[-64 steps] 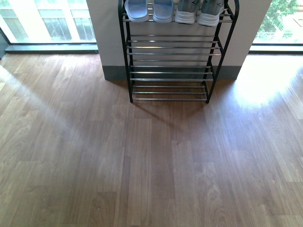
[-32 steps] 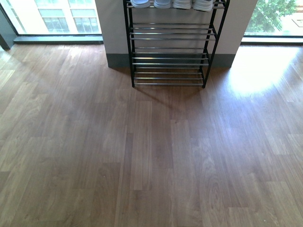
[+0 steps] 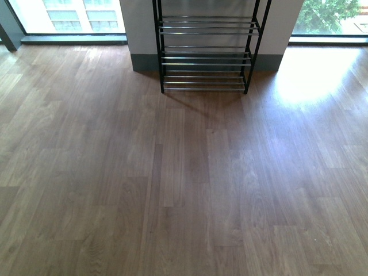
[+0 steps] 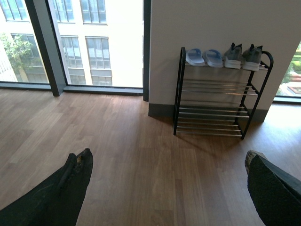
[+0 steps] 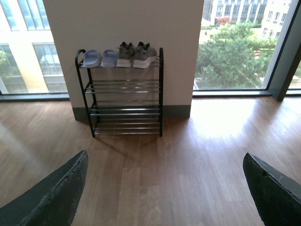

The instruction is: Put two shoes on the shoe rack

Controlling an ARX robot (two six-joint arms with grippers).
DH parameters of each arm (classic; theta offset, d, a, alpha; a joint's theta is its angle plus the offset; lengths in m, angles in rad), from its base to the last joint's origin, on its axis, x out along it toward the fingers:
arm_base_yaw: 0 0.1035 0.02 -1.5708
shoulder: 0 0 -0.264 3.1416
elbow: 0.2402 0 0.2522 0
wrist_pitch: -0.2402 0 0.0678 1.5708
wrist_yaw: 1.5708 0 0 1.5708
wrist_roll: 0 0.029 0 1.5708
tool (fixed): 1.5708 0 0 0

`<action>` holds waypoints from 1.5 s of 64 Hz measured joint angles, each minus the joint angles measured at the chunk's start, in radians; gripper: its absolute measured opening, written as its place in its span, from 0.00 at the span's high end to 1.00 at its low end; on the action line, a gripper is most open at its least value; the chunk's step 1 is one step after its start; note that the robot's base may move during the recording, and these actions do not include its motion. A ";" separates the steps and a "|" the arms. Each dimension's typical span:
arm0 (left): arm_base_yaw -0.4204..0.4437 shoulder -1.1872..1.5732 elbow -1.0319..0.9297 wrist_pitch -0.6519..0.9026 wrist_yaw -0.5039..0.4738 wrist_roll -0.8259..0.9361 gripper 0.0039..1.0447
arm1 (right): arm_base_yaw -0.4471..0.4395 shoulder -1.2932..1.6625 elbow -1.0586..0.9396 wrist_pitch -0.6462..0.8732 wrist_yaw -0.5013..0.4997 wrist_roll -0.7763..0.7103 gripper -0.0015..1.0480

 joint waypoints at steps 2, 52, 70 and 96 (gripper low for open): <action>0.000 0.000 0.000 0.000 0.000 0.000 0.09 | 0.000 0.000 0.000 0.000 0.000 0.000 0.09; 0.000 0.000 0.000 0.000 0.000 0.000 0.09 | 0.000 0.000 0.000 0.000 0.000 0.000 0.09; 0.000 0.000 0.000 0.000 0.000 0.000 0.09 | 0.000 0.000 0.000 0.000 0.000 0.000 0.09; 0.000 0.000 0.000 0.000 0.000 0.000 0.09 | 0.000 0.000 0.000 0.000 0.000 0.000 0.09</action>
